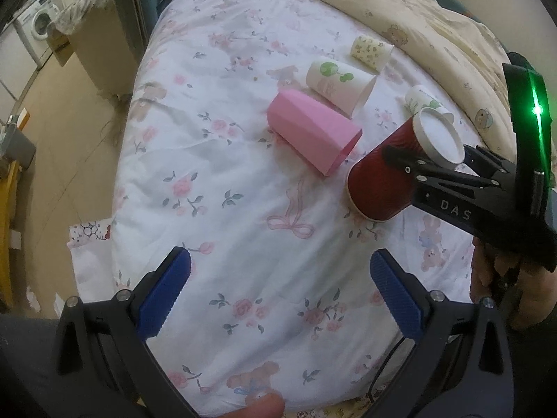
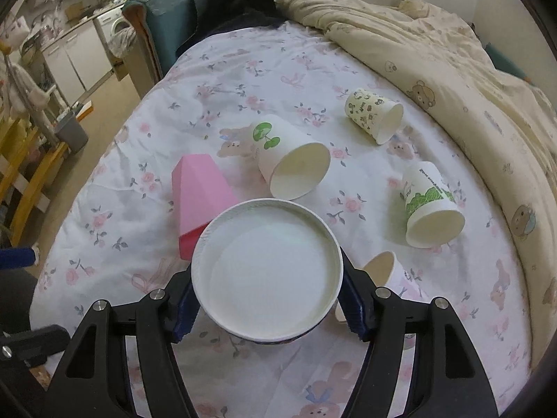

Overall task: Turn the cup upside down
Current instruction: 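Lower the red cup rim-first onto the sheet and open the right tool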

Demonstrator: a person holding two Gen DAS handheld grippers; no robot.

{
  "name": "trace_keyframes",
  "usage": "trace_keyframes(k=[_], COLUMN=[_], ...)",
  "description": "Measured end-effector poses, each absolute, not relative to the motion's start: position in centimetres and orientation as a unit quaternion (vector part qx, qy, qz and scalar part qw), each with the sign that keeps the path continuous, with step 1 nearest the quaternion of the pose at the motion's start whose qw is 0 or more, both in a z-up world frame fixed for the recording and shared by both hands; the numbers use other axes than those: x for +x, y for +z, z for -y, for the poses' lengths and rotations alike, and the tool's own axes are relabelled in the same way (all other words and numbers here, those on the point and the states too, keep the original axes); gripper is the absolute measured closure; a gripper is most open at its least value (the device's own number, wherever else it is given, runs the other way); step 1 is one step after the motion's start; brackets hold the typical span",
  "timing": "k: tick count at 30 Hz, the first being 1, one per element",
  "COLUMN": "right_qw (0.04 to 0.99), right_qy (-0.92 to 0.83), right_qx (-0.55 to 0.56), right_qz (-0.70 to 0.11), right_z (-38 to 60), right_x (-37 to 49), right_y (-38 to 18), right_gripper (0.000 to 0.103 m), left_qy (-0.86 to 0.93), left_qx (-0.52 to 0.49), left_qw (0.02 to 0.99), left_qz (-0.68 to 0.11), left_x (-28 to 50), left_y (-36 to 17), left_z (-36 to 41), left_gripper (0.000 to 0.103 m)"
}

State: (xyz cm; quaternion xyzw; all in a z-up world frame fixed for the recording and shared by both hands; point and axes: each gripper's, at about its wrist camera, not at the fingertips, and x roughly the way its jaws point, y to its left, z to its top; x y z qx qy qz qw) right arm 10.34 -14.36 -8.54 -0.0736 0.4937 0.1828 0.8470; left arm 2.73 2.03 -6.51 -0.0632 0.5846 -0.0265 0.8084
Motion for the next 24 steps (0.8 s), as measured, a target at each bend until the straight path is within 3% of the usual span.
trace_keyframes(k=[6, 8, 10, 24], right_qw=[0.841, 0.845, 0.848, 0.864], right_qy=[0.184, 0.189, 0.191, 0.178], right_qx=[-0.045, -0.032, -0.019, 0.057], right_qz=[-0.506, -0.500, -0.493, -0.469], right_z=[15.1, 15.4, 15.7, 19.4], right_x=[10.5, 10.4, 10.2, 6.9], right_y=[-8.7, -8.1, -7.5, -1.0], right_gripper=[0.028, 0.011, 0.007, 0.006], left_qy=[-0.020, -0.019, -0.016, -0.014], left_qx=[-0.049, -0.050, -0.053, -0.039], left_qw=[0.816, 0.817, 0.816, 0.833], left_qz=[-0.575, -0.575, -0.575, -0.552], left_x=[2.7, 2.7, 2.7, 2.2], left_y=[-6.4, -6.4, -6.4, -4.9], left_z=[-1.9, -2.1, -2.3, -2.0], left_gripper=[0.001, 0.001, 0.001, 0.001])
